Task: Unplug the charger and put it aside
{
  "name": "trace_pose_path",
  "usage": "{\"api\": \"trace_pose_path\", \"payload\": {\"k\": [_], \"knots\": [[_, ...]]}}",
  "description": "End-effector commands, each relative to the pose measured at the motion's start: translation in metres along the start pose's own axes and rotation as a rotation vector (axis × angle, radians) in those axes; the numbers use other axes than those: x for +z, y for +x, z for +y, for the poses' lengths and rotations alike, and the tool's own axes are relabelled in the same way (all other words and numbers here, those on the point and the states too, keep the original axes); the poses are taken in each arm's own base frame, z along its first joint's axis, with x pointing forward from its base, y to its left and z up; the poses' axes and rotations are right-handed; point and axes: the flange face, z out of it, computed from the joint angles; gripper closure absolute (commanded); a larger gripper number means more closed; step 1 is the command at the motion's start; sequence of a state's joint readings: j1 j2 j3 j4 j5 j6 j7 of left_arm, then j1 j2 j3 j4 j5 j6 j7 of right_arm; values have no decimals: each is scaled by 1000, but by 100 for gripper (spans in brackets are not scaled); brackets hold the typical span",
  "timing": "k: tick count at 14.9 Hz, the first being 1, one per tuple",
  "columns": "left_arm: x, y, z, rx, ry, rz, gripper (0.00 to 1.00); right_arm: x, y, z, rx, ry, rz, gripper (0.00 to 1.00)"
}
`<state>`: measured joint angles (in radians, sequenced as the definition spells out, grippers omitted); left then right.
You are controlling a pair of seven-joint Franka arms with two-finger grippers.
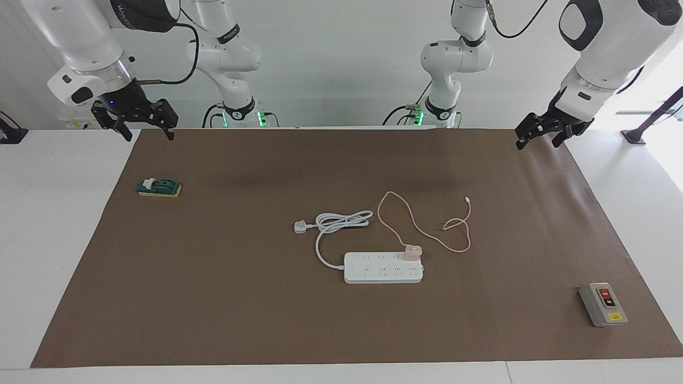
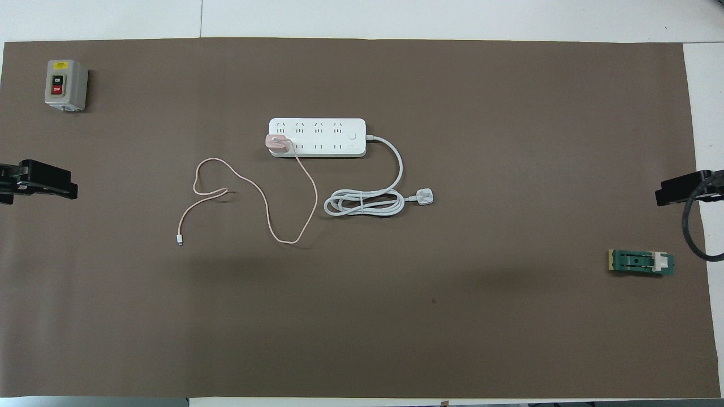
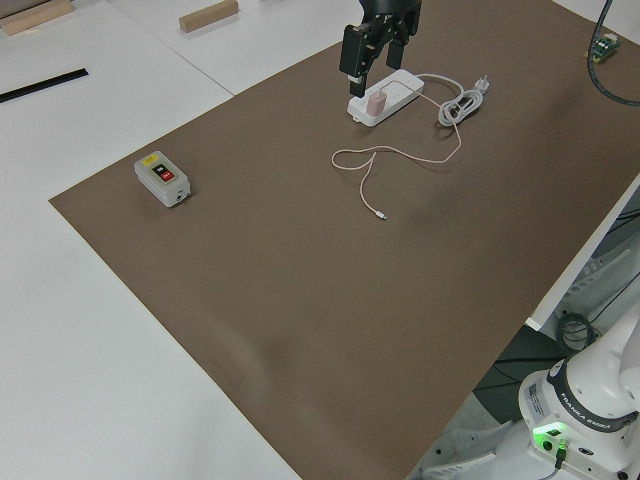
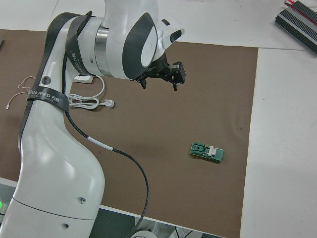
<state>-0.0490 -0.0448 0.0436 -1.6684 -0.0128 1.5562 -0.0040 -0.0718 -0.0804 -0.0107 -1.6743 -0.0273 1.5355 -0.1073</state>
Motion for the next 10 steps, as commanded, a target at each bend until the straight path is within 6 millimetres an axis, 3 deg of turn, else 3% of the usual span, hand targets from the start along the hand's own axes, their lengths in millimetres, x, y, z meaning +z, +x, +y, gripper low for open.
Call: {"api": "trace_pose_path", "payload": {"k": [1, 10], "knots": [[-4, -7, 1, 12, 16, 3, 0, -1, -2, 3, 5, 0, -6, 0], [-2, -5, 1, 9, 17, -2, 0, -1, -1, 3, 3, 0, -5, 0]]}}
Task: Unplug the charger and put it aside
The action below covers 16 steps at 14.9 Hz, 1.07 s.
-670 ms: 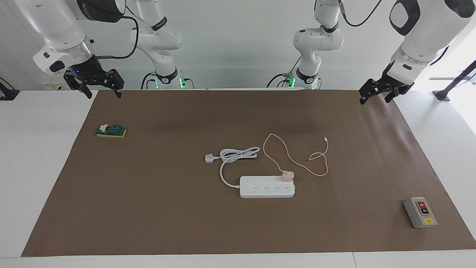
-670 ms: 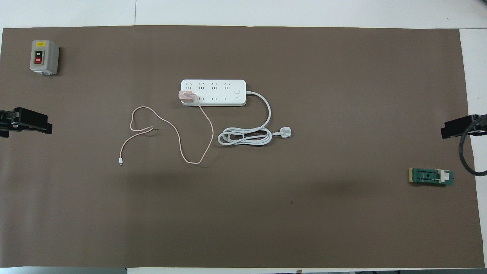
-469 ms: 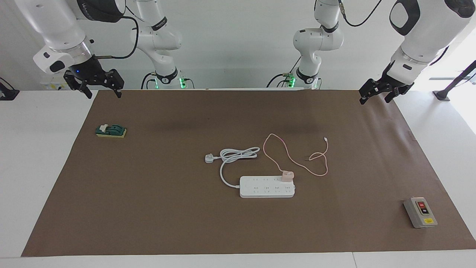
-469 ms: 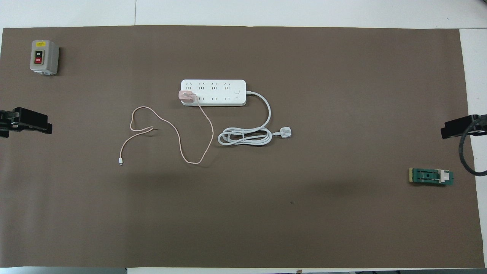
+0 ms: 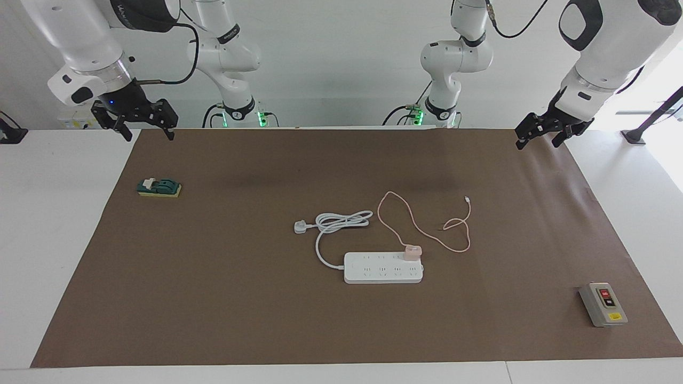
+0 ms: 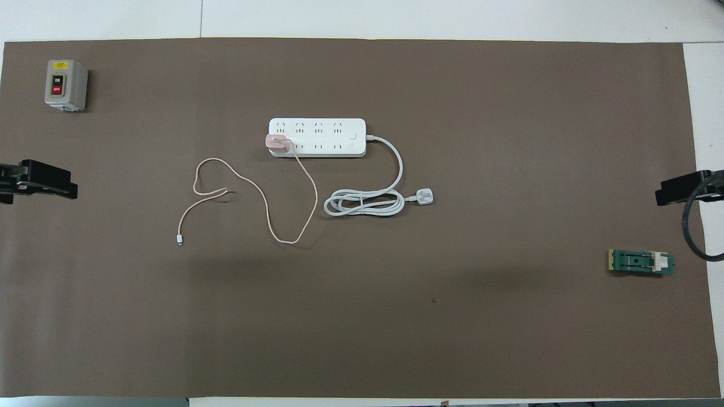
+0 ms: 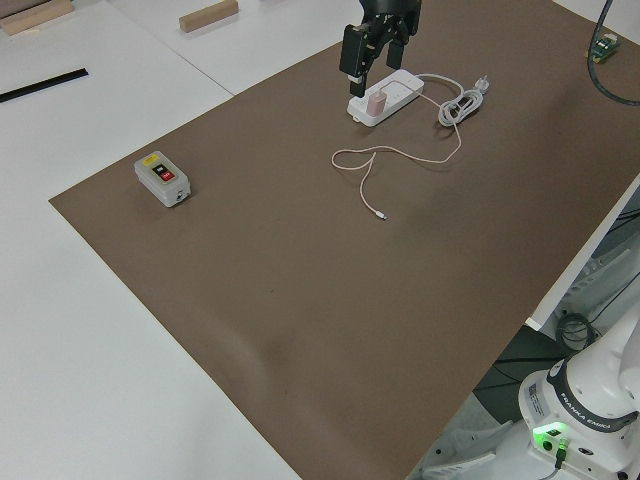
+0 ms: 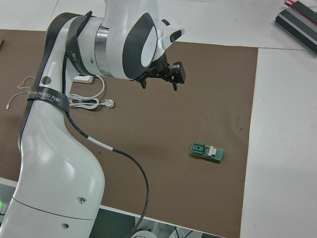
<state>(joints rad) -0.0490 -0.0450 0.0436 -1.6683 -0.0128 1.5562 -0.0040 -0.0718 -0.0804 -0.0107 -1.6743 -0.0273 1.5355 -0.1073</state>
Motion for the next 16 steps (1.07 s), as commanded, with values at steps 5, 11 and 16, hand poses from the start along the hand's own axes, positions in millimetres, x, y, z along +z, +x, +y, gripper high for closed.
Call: {"api": "trace_pose_path", "payload": {"k": [5, 11, 16], "knots": [[-2, -4, 1, 9, 17, -2, 0, 1, -1, 1, -1, 2, -9, 0], [-2, -4, 2, 8, 17, 0, 0, 4, -3, -7, -9, 12, -14, 0], [22, 33, 33, -15, 28, -50, 0, 4, -3, -8, -13, 12, -14, 0]]}}
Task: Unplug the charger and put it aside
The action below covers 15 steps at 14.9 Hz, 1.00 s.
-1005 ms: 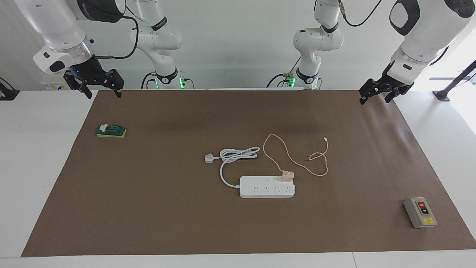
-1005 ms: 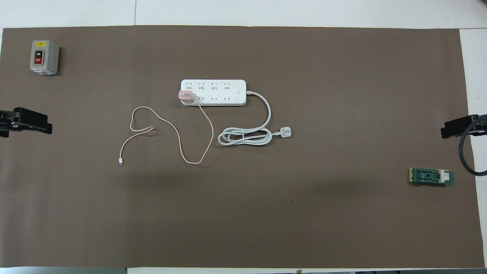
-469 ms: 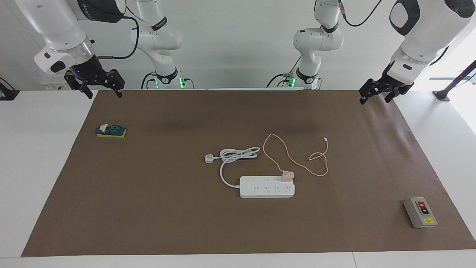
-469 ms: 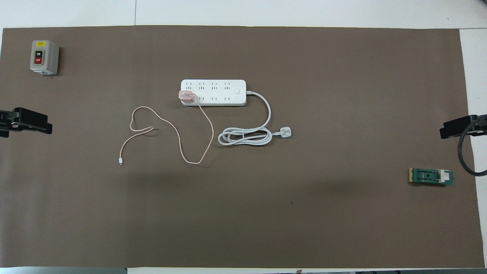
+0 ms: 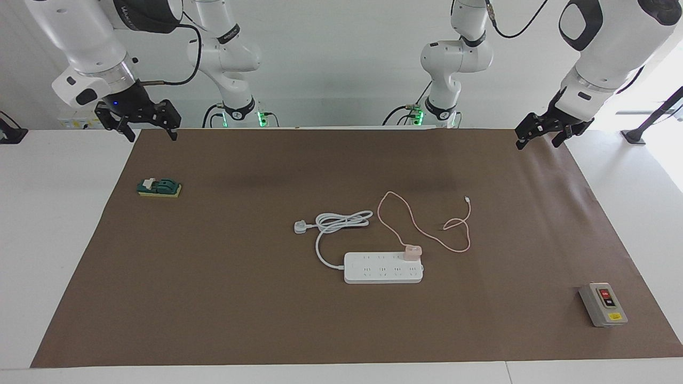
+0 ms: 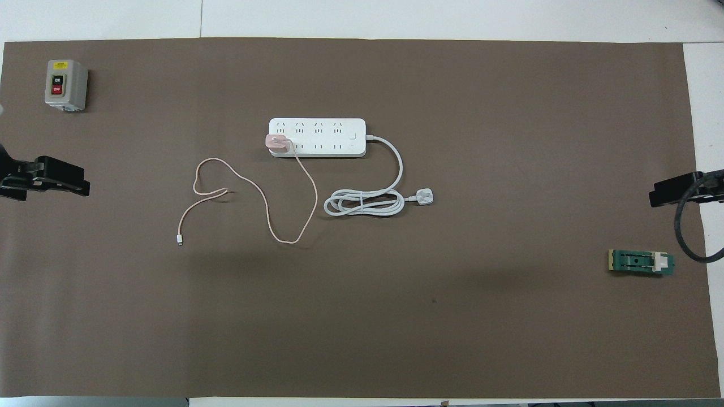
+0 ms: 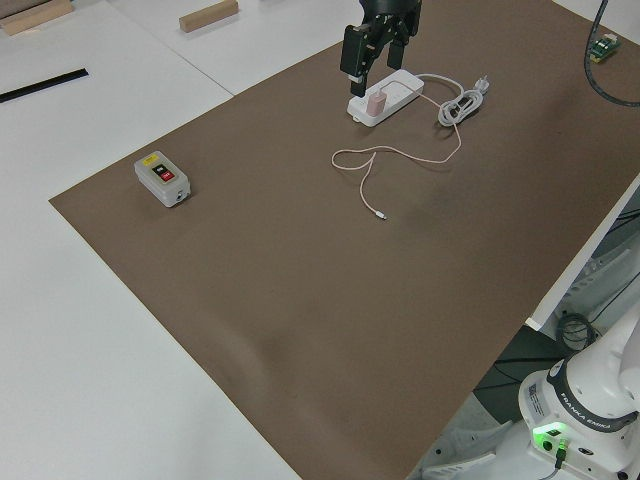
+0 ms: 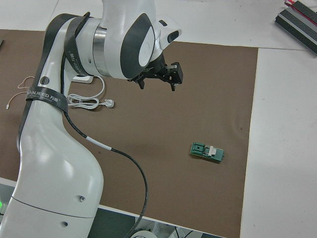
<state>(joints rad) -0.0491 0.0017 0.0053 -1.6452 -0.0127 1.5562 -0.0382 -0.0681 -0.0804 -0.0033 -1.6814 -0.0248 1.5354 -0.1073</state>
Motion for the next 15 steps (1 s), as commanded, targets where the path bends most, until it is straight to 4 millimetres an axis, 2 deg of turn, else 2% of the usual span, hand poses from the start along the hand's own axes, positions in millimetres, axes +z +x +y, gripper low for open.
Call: {"api": "trace_pose_path", "payload": {"k": [1, 4, 9, 15], "knots": [[8, 21, 12, -18, 24, -22, 0, 1, -4, -2, -1, 10, -7, 0], [7, 21, 10, -20, 22, -19, 0, 1, -3, -3, -3, 7, -3, 0], [6, 19, -7, -23, 21, -20, 0, 2, -3, -3, -1, 8, -4, 0], [6, 23, -7, -70, 19, -9, 0, 6, -2, -8, 15, 41, -6, 0]]}}
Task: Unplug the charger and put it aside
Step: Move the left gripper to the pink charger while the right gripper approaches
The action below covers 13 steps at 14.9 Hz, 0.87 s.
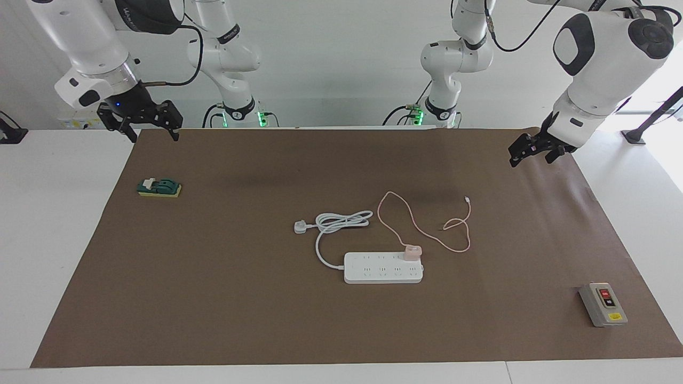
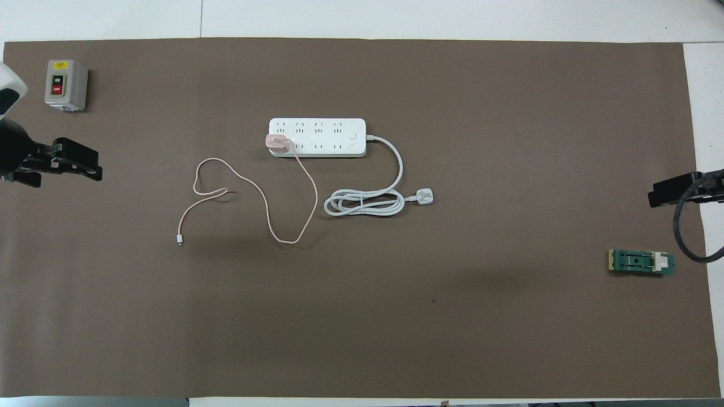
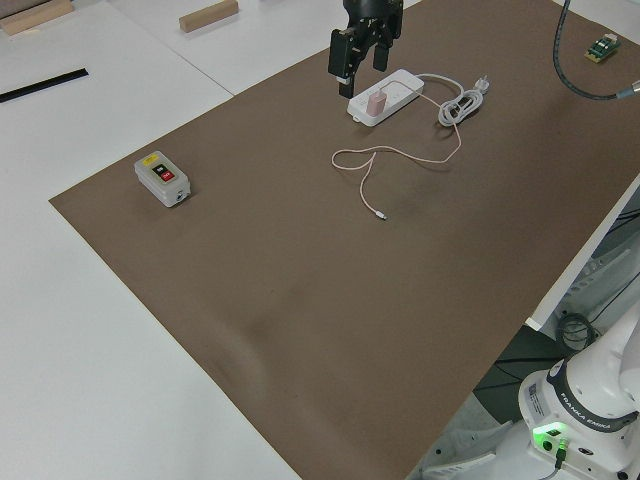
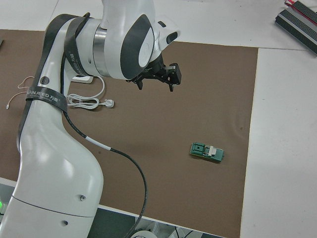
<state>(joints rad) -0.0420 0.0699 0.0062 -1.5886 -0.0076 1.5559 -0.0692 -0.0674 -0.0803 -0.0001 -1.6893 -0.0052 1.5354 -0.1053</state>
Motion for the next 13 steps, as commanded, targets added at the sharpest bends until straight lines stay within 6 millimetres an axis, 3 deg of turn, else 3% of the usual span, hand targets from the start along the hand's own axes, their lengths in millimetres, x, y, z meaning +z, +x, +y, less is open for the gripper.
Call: {"api": "trace_pose_path", "payload": {"k": [1, 6, 11, 13], "knots": [[-2, 2, -1, -78, 12, -2, 0, 2, -2, -4, 17, 21, 3, 0], [19, 23, 23, -273, -6, 25, 0, 10, 1, -16, 57, 20, -10, 0], [64, 65, 91, -671, -75, 123, 0, 21, 5, -32, 113, 20, -9, 0], [78, 75, 107, -830, -105, 140, 0, 29, 8, -47, 155, 20, -13, 0]]}}
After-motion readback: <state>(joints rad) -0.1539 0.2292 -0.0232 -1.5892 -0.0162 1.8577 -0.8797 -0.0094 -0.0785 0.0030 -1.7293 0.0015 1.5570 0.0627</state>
